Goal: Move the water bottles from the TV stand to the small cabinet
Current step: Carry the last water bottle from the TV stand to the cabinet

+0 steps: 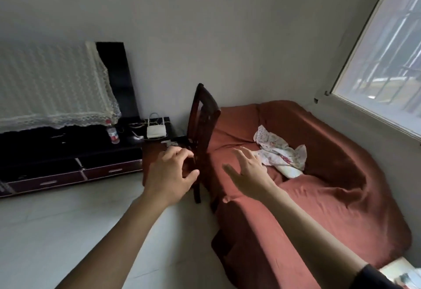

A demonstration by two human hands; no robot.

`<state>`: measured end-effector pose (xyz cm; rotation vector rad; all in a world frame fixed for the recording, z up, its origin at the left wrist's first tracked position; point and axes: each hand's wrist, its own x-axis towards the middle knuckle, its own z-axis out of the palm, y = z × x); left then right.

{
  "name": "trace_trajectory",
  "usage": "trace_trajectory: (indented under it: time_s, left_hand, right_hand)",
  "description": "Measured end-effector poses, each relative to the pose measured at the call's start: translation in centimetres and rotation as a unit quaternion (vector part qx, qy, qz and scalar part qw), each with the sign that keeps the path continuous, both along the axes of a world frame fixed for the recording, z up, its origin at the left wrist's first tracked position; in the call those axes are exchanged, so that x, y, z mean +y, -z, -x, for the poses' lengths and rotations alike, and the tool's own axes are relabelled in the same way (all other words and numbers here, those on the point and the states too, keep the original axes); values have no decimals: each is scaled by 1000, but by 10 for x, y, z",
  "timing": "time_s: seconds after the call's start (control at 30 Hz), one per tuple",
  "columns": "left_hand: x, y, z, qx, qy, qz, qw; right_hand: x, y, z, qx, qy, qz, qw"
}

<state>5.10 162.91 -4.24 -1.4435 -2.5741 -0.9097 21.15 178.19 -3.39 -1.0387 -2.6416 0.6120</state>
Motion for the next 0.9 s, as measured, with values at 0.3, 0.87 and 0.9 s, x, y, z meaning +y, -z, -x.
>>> trace_trajectory:
  time_s: [0.3,0.87,0.9]
  left_hand:
    - [18,-10,96,-12,-108,38,993]
    - [-68,31,260,-74,-256,29,963]
    - [-75,32,275,-74,-259,23,963]
  right_hand:
    - [45,8,131,32,-107,40,993]
    - [-5,28,352,-22,-277,37,960]
    - [-11,29,368,-21,-284,32,958]
